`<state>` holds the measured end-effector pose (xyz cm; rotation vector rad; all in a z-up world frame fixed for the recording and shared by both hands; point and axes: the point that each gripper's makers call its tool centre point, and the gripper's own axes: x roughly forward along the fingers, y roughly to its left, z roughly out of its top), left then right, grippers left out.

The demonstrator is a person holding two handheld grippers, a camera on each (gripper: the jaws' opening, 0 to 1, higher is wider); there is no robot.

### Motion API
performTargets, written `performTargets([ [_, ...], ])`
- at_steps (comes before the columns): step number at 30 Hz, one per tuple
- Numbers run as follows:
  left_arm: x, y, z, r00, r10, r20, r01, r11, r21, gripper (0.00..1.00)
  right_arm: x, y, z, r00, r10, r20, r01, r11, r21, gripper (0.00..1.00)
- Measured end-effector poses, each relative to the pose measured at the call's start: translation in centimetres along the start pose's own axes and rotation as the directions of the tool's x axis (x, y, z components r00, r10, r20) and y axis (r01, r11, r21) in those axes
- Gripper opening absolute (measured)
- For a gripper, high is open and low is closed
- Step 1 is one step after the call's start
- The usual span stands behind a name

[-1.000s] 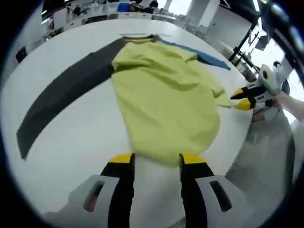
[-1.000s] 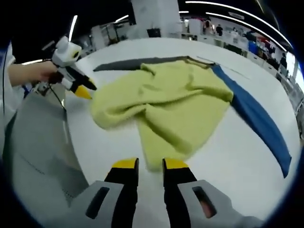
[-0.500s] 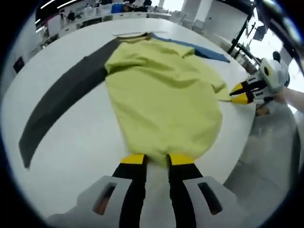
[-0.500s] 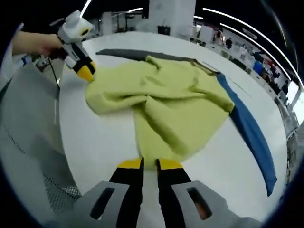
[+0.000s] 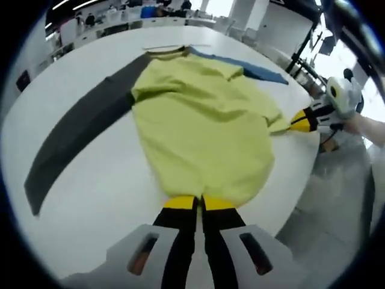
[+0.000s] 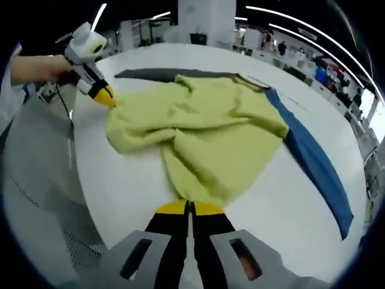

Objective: Fold the garment on the visible template until the final outline fits inside the template.

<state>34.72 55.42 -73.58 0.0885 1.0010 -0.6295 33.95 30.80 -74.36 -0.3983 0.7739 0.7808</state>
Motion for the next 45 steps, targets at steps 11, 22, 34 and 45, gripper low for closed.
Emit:
performTargets([
  [11, -3.8, 2.2, 6.6, 0.993, 0.014, 0.118, 0.007, 0.986, -0.169, 0.0, -4.4, -6.5, 4.6, 0.989, -0.113, 0.091, 0.115, 0.993, -0.011, 0.02],
  [22, -1.3, 5.7, 10.3, 0.991, 0.021, 0.13, 0.004, 0.981, -0.193, 0.0, -2.2, -12.6, 6.1, 0.984, -0.162, 0.078, 0.162, 0.987, 0.014, 0.02],
  [34, 3.8, 8.8, 10.4, 0.999, 0.013, 0.051, 0.0, 0.968, -0.25, 0.0, 2.0, -15.4, 5.8, 0.992, -0.12, 0.034, 0.119, 0.992, 0.036, 0.02],
  [45, 5.3, 10.2, 10.5, 0.999, 0.043, 0.021, -0.038, 0.977, -0.211, 0.0, 5.2, -16.9, 4.3, 0.993, -0.115, -0.016, 0.116, 0.992, 0.046, 0.02],
])
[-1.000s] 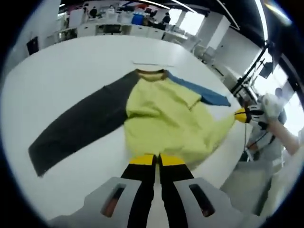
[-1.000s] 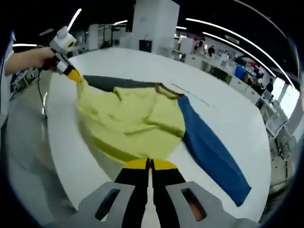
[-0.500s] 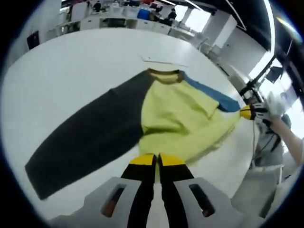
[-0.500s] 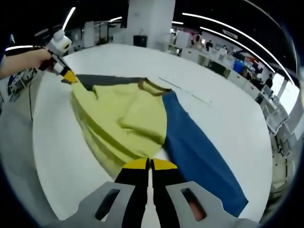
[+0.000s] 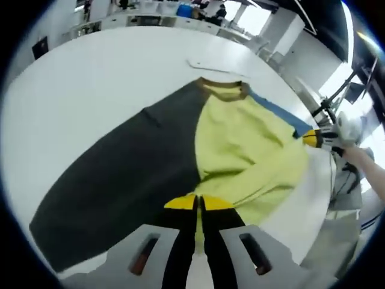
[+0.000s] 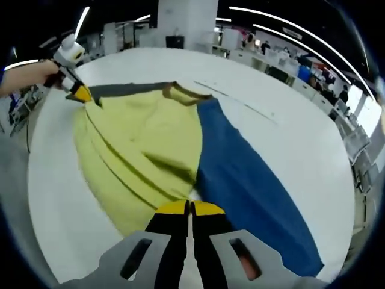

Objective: Fold the garment on the visible template until the final outline fits inside the template.

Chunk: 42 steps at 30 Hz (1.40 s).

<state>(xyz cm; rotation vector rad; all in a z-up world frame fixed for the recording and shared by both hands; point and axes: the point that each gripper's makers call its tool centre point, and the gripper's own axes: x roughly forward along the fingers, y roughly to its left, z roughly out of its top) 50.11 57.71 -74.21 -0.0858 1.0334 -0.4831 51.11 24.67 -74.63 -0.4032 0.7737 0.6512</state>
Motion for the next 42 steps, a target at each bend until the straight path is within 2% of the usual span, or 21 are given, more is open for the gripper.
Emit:
performTargets([
  [13, 0.8, 0.3, -0.1, 1.0, -0.008, -0.009, 0.008, 1.0, -0.006, 0.0, 0.8, 0.0, -0.2, 1.0, -0.005, 0.003, 0.005, 1.0, 0.014, 0.02],
  [29, 0.6, 0.1, -0.3, 1.0, -0.013, -0.015, 0.013, 1.0, 0.009, 0.0, 0.9, 0.1, -0.3, 1.0, -0.019, 0.008, 0.018, 1.0, 0.016, 0.03],
  [35, -0.4, -0.1, -0.2, 1.0, -0.013, -0.008, 0.013, 1.0, 0.028, 0.02, 0.1, -0.2, 0.0, 0.999, -0.039, 0.02, 0.037, 0.995, 0.091, 0.06],
  [42, -1.7, 0.1, -0.1, 1.0, 0.001, 0.01, -0.001, 1.0, 0.032, 0.07, -1.6, -0.3, 0.8, 0.996, -0.064, 0.059, 0.056, 0.99, 0.127, 0.11],
])
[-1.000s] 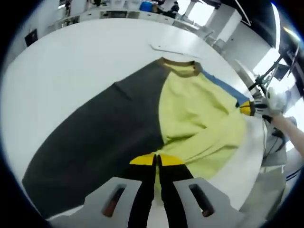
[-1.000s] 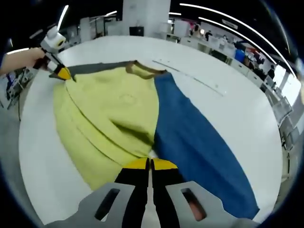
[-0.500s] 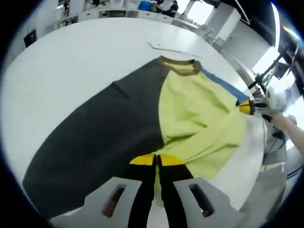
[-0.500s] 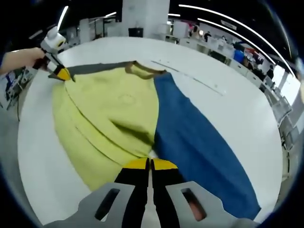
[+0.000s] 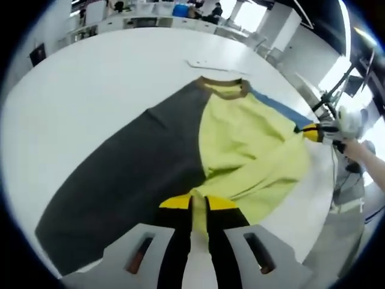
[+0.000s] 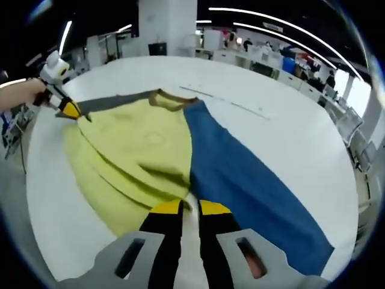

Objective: Fold the garment on the visible template until the final outline fits inside the template.

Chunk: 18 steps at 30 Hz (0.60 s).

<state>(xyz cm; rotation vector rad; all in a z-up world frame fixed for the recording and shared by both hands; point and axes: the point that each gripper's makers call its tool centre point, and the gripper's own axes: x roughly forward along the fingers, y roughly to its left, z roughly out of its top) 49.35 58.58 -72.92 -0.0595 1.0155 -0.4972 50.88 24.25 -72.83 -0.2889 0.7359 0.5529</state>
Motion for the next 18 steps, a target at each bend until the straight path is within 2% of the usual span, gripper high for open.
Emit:
performTargets([
  [18, -3.1, -0.8, -0.5, 0.999, 0.024, 0.042, -0.025, 0.999, 0.037, 0.24, -3.5, 2.1, 1.1, 0.998, 0.015, 0.055, -0.015, 1.0, -0.018, 0.28],
])
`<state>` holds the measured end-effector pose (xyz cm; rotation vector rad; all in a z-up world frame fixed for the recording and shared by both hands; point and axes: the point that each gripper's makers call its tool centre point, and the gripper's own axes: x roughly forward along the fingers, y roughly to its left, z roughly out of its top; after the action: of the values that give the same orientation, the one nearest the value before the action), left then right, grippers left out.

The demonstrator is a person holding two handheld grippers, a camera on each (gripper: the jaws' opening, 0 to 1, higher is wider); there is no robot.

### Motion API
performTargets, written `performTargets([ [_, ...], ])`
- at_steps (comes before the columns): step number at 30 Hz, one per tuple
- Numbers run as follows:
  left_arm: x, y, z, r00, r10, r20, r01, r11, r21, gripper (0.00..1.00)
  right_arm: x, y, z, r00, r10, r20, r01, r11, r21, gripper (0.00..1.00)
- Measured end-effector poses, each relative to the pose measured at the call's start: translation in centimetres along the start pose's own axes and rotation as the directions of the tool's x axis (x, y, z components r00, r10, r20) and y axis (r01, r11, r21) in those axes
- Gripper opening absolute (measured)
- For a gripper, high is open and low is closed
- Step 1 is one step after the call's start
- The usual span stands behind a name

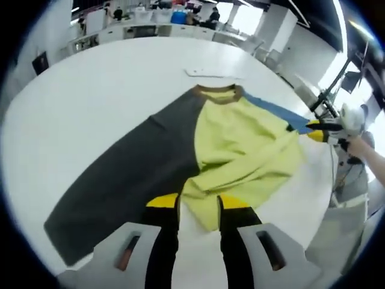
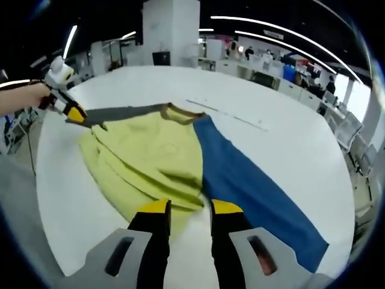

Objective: Fold the garment on the visible template until the final outline fits inside the template.

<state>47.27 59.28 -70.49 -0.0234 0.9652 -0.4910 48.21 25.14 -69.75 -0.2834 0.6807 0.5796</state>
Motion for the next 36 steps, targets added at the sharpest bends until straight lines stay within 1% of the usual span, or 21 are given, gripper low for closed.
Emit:
performTargets([
  [6, -1.4, -0.4, -0.2, 1.0, 0.001, 0.018, -0.002, 1.0, 0.016, 0.28, -1.5, 0.8, 0.3, 1.0, 0.007, 0.017, -0.007, 1.0, -0.011, 0.33],
  [10, -2.5, -0.8, -0.5, 1.0, 0.002, 0.028, -0.003, 0.999, 0.036, 0.33, -3.0, 1.6, 0.7, 0.999, 0.017, 0.032, -0.016, 1.0, -0.02, 0.39],
  [15, -3.9, -1.1, -1.0, 0.999, 0.004, 0.043, -0.006, 0.999, 0.048, 0.37, -5.0, 2.1, 1.3, 0.998, 0.01, 0.057, -0.009, 1.0, -0.024, 0.44],
  [18, -4.6, -1.5, -1.4, 0.999, 0.002, 0.045, -0.005, 0.999, 0.051, 0.42, -6.2, 2.4, 1.7, 0.997, 0.003, 0.075, -0.001, 1.0, -0.025, 0.47],
  [22, -5.7, -2.0, -1.9, 0.999, 0.003, 0.048, -0.006, 0.998, 0.06, 0.5, -7.2, 3.0, 2.0, 0.996, 0.0, 0.089, 0.002, 1.0, -0.026, 0.51],
  [28, -7.3, -2.9, -2.6, 0.998, 0.004, 0.058, -0.008, 0.998, 0.059, 0.58, -8.8, 3.7, 2.2, 0.994, -0.007, 0.112, 0.009, 1.0, -0.023, 0.53],
  [31, -8.3, -3.5, -2.9, 0.997, 0.003, 0.074, -0.007, 0.999, 0.051, 0.58, -9.7, 3.8, 2.2, 0.991, -0.019, 0.133, 0.021, 1.0, -0.012, 0.53],
  [33, -9.1, -4.0, -3.0, 0.995, 0.001, 0.098, -0.006, 0.999, 0.048, 0.59, -10.5, 4.0, 2.3, 0.989, -0.026, 0.147, 0.028, 1.0, -0.007, 0.54],
  [36, -10.1, -4.5, -3.2, 0.994, 0.005, 0.109, -0.01, 0.999, 0.047, 0.62, -11.2, 4.4, 2.1, 0.988, -0.029, 0.154, 0.03, 1.0, -0.004, 0.58],
])
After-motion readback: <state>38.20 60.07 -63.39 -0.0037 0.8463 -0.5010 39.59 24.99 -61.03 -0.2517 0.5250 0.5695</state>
